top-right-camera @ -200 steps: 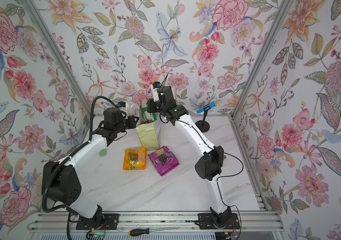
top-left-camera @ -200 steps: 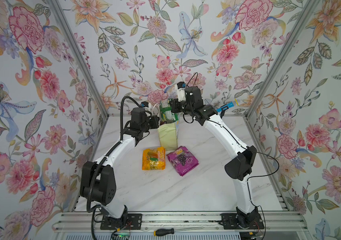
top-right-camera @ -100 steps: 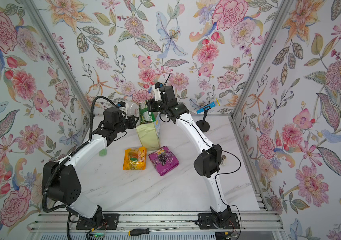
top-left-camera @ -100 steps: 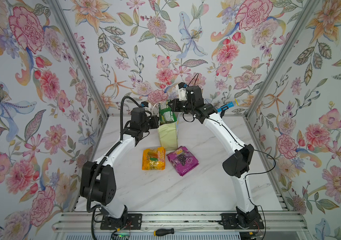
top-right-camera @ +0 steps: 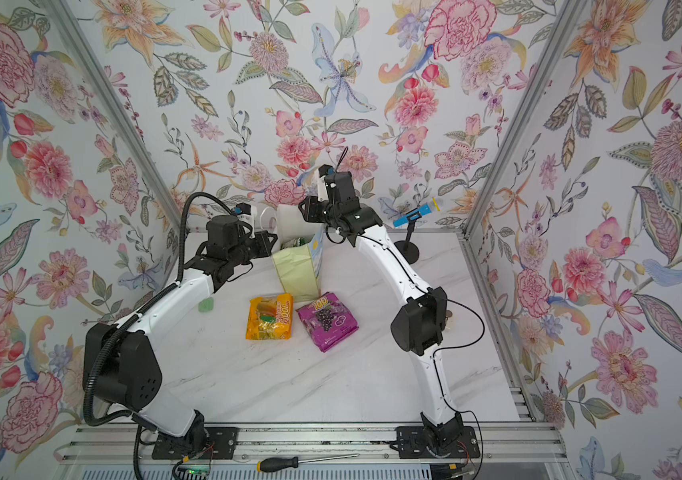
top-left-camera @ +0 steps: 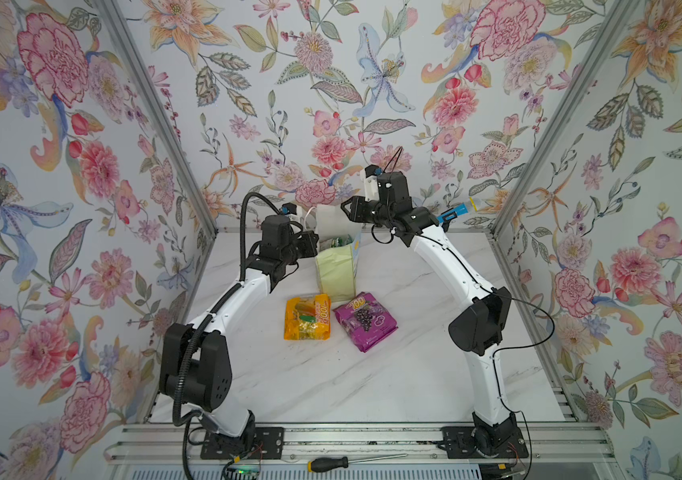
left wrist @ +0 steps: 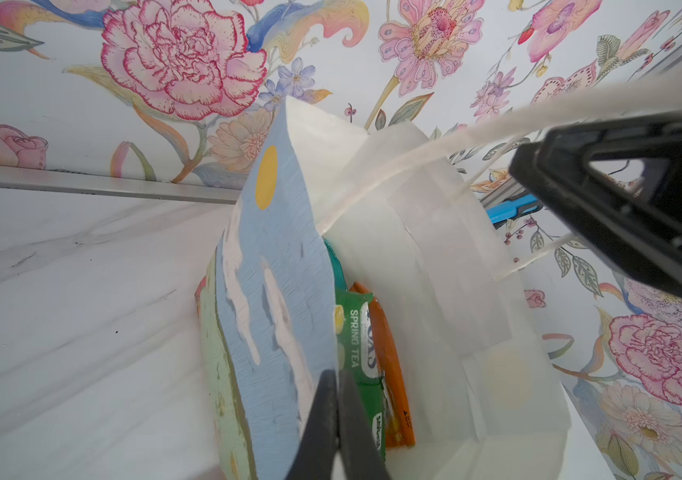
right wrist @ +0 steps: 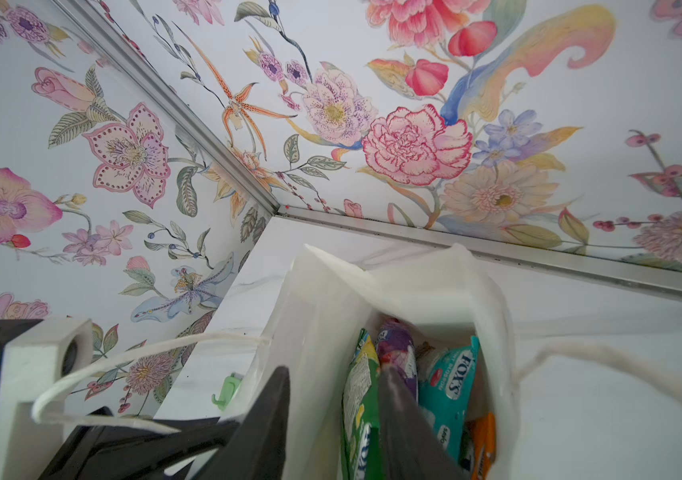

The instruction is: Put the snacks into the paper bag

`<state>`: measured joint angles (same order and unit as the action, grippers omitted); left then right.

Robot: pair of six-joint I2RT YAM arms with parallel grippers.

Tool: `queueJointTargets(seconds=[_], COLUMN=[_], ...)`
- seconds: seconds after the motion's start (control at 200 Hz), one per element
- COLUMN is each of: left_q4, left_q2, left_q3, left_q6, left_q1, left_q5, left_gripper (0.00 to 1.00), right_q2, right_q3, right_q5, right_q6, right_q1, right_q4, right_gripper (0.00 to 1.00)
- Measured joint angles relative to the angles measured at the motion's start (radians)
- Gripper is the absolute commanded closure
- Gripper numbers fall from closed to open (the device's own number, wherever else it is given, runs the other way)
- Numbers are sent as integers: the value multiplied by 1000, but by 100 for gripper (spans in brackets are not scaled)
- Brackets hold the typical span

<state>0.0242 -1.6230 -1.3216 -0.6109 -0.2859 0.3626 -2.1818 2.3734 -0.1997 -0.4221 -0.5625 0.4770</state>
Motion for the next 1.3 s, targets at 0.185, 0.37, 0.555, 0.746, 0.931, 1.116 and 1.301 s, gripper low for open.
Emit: queueJointTargets(seconds=[0.185,0.37,0.555,0.746,0.931,1.116,1.301], left_q4=[-3,-5,-5,-5,-5,-5,-11], left_q2=[0,6,7,7,7,7,7], left_q3=[2,10,11,12,13,13,17], left_q6=[0,0,0,0,0,0,0], left_q1=[0,5,6,10,13,16,17], left_q5=[0,0,0,0,0,0,0], left_gripper=[100,100,100,100,100,100,100], right_q2=[161,461,674,752,712,560,397], right_q3=[-140,-543,-884,-1120,-1217,-1203,-1155], right_q5=[25,37,51,48,48,48,41], right_q6=[48,52,24,-47,-103,-134,-162], right_q1=[-27,-50,-45,-71,-152,-207,-226], right_q4=[-17,-138,-249,-301,-322,-360,-374], right_gripper=[57,49,46,49,54,55,59])
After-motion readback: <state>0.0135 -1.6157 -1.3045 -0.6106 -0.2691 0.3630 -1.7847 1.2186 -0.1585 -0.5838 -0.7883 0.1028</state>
